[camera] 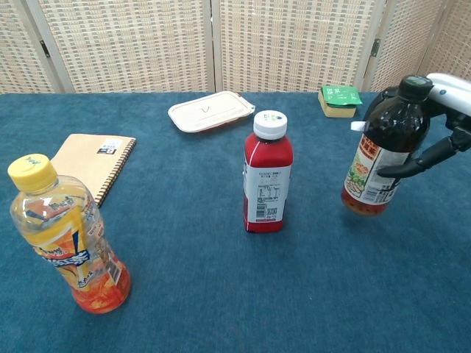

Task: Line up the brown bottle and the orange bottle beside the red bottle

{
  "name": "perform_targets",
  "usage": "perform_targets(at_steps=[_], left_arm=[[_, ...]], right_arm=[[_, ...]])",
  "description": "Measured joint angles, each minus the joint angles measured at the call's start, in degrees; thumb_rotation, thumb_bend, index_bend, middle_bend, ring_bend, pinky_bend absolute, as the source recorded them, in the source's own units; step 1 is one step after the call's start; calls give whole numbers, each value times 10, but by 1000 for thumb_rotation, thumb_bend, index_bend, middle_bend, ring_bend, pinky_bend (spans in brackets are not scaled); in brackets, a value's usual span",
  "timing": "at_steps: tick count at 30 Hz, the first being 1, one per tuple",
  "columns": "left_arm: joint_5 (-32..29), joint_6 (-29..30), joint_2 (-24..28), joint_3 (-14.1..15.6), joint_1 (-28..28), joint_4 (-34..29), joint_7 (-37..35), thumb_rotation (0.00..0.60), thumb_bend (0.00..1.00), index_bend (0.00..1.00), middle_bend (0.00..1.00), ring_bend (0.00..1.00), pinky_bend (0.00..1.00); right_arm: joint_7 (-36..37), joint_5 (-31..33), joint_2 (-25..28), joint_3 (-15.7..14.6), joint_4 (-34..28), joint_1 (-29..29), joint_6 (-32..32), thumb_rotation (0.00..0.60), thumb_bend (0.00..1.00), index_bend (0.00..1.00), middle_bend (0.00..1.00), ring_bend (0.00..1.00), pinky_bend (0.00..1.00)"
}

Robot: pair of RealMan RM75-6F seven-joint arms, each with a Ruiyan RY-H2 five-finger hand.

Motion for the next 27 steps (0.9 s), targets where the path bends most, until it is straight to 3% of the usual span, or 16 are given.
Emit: perform_targets(at_steps=[27], left_arm=[[-1, 0, 2, 0, 1, -1, -2, 600, 181, 446, 381, 419, 668]], right_arm=[[-18, 29, -51, -4, 32, 32, -42, 600, 97, 473, 532, 498, 607]])
